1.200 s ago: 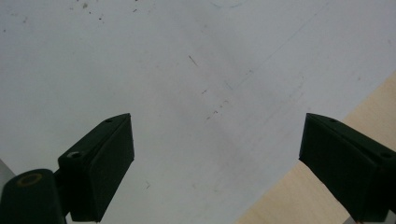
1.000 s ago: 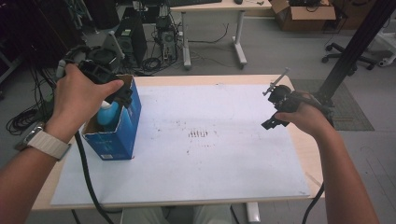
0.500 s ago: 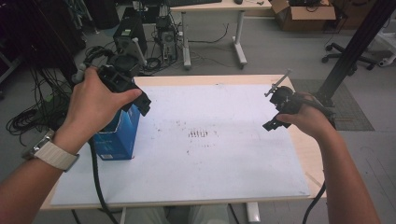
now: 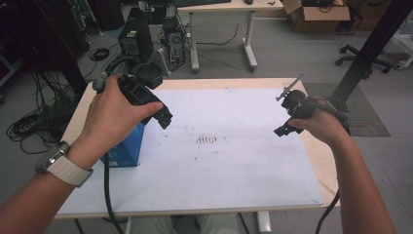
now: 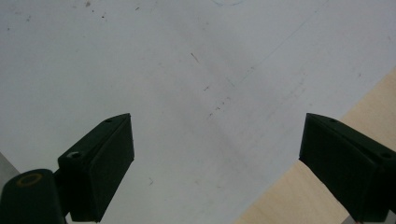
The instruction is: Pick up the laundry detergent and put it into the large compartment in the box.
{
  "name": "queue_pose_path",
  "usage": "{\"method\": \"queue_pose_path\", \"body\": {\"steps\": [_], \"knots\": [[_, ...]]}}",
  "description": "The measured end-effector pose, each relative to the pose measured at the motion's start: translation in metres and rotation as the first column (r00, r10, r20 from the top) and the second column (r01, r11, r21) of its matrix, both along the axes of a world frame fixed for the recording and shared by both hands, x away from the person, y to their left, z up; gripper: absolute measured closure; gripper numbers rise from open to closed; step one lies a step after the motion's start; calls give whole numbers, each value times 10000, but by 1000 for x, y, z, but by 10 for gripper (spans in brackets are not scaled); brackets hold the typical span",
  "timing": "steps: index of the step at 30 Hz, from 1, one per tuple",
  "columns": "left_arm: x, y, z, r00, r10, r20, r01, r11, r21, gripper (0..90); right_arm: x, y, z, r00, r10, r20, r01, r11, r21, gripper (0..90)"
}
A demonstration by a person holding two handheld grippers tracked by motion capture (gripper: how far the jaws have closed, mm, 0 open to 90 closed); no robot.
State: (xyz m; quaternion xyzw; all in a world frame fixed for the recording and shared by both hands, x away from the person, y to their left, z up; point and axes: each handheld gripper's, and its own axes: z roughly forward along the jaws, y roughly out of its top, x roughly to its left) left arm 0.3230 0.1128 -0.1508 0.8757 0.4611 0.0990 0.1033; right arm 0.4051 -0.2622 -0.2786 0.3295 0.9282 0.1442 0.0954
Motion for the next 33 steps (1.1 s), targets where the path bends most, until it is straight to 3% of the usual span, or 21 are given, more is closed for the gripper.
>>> {"method": "queue_pose_path", "body": {"steps": [11,16,33], "knots": [[0,-9,-11,9992,-352,-164,351,9994,-33,76,2,1,-2,10000,23,-25,-23,10000,-33,98],[-1,-13,-14,9987,-498,-48,498,9987,-86,77,1,0,-3,10000,31,-30,-31,10000,-29,98],[-1,-21,-20,9979,-642,-45,642,9979,-103,83,-1,-2,-5,10000,51,41,-51,10000,38,97]]}}
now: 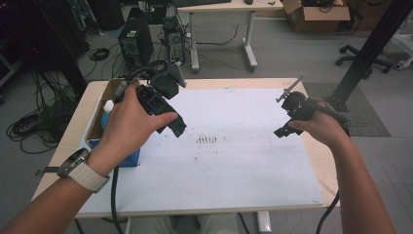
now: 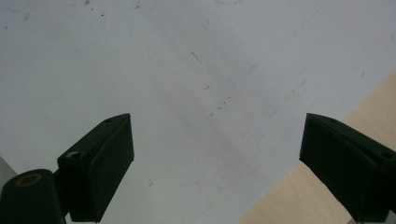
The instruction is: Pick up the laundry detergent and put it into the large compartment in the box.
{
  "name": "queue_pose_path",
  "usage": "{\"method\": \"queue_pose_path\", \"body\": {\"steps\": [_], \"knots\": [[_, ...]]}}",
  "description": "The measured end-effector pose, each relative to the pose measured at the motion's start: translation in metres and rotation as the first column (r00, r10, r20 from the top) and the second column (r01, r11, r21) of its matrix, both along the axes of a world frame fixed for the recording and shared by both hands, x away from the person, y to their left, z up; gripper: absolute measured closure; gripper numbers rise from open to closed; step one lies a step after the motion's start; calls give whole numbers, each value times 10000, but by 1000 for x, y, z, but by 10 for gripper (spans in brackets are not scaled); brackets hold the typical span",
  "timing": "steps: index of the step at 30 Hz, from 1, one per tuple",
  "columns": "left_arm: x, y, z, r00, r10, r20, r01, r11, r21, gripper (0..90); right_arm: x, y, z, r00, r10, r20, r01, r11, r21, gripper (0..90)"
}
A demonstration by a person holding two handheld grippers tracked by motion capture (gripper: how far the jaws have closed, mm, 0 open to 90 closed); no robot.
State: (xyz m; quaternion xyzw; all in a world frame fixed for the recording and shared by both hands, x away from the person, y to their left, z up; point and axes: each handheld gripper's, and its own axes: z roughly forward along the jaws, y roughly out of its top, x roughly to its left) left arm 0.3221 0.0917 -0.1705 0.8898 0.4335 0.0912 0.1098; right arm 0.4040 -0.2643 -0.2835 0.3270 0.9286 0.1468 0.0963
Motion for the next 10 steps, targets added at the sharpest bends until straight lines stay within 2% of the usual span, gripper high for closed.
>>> {"method": "queue_pose_path", "body": {"steps": [10], "knots": [[0,2,-1,10000,1,-60,-1,10000,27,87,0,1,2,10000,9,27,-9,10000,15,96]]}}
